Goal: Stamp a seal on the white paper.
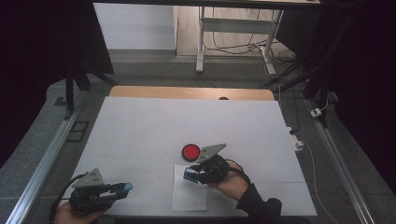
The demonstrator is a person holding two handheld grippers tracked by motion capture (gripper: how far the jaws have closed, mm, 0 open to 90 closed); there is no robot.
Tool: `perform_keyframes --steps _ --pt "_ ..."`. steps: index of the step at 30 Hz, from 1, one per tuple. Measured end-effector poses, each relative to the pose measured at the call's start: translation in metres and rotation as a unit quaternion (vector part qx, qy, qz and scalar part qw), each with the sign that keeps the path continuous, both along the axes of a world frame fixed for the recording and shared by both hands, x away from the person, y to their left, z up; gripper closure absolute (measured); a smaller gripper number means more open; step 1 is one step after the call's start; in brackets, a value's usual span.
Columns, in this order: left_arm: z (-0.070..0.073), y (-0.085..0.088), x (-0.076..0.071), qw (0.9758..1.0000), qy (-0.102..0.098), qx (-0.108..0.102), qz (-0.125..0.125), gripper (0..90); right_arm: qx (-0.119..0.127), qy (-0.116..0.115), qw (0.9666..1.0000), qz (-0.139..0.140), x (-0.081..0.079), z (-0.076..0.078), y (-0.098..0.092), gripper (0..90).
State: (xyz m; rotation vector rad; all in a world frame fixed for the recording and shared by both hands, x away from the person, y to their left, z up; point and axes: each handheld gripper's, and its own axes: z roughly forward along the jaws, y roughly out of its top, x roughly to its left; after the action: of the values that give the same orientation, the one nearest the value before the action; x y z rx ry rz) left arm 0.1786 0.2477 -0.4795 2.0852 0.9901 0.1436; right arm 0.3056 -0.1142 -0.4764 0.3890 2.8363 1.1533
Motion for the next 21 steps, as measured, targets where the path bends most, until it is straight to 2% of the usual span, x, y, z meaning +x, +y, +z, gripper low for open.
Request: perform_keyframes --steps 21 --pt "0.000 0.000 0.000 1.0000 0.001 0.000 -0.002 68.1 -0.025 -0.010 0.9996 0.008 -0.002 -0.015 0.006 70.2"
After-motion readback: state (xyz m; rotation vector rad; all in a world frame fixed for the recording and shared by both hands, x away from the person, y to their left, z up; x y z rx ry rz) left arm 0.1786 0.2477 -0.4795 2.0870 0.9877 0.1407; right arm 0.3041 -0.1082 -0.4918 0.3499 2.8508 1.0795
